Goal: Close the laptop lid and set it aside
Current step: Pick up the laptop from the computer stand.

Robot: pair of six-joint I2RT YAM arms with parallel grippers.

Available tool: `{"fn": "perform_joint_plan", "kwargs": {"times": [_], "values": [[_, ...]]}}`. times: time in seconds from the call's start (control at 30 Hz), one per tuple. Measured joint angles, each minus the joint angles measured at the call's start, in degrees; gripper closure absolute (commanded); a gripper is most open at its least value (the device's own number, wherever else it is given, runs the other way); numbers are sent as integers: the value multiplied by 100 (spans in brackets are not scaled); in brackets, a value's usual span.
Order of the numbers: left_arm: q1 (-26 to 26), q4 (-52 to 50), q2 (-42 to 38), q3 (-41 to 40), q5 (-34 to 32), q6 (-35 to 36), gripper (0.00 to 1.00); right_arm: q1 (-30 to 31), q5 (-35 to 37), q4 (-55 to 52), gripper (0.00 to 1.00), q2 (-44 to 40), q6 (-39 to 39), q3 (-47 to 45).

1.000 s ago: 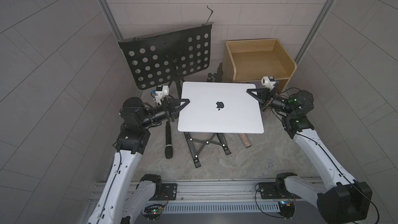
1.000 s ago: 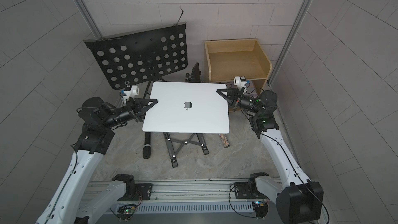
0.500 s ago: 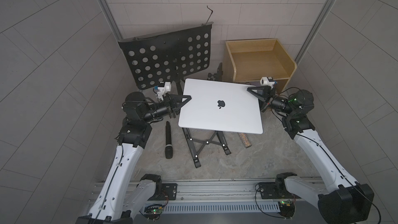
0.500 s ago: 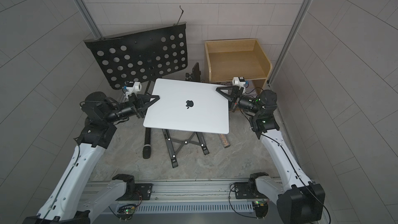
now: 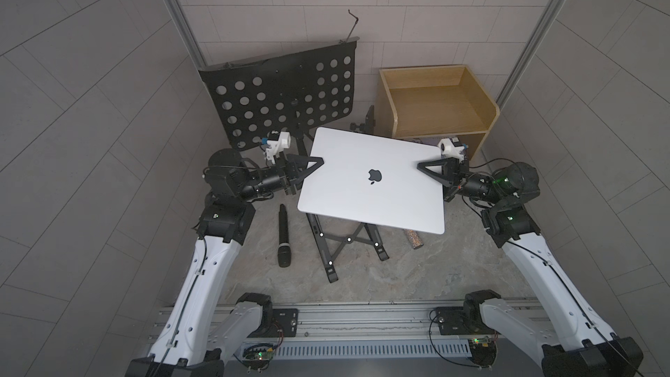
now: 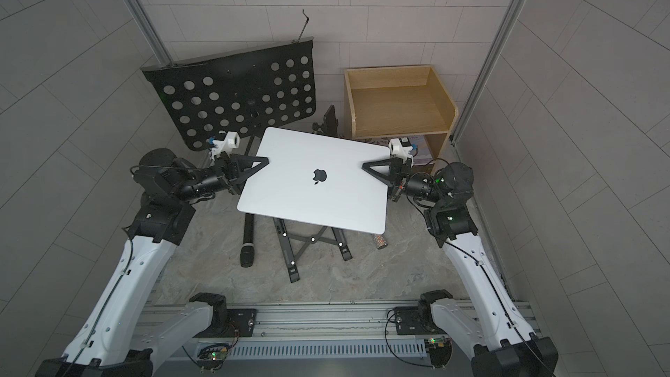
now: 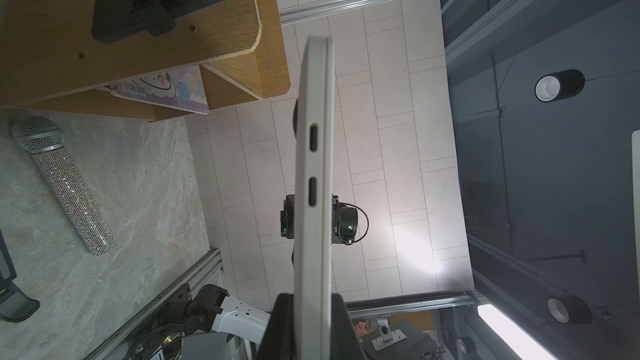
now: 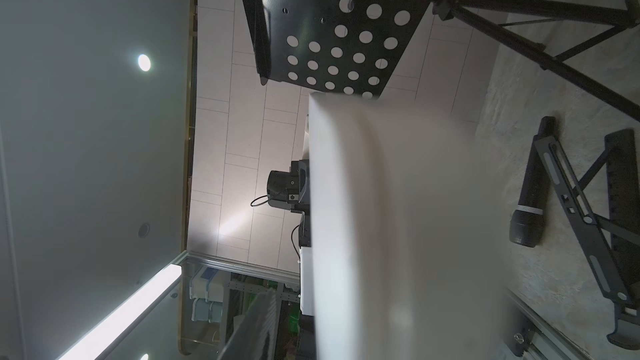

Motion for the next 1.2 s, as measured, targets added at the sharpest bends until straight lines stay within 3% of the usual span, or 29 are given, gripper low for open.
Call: {"fn": "perform_joint_plan", "kwargs": {"times": [0.17, 0.3, 0.37, 0.6, 0.8, 0.93, 1.07, 1.2], "values": [[0, -17, 0, 11, 39, 33, 100, -9, -87, -74, 80, -2, 109, 0], [0, -144, 0, 55, 44, 17, 100, -9, -118, -59, 99, -26, 39, -7], [0, -170, 0, 68, 50, 33, 98, -13, -116, -57, 100, -50, 39, -26], [2, -520, -2, 273, 11, 348, 54, -120, -122, -98, 100, -195, 70, -133], [28, -1325, -111, 726, -238, 1075, 26, -365, -122, -98, 100, -348, 68, -219], [81, -2151, -221, 1178, -636, 1757, 13, -542, -70, -103, 100, -393, -28, -282], [103, -3252, -326, 1827, -1434, 2697, 2, -909, 46, -125, 100, -529, -94, -378], [114, -3884, -632, 1917, -2173, 3248, 0, -1165, 361, -146, 100, -595, -205, -374]]}}
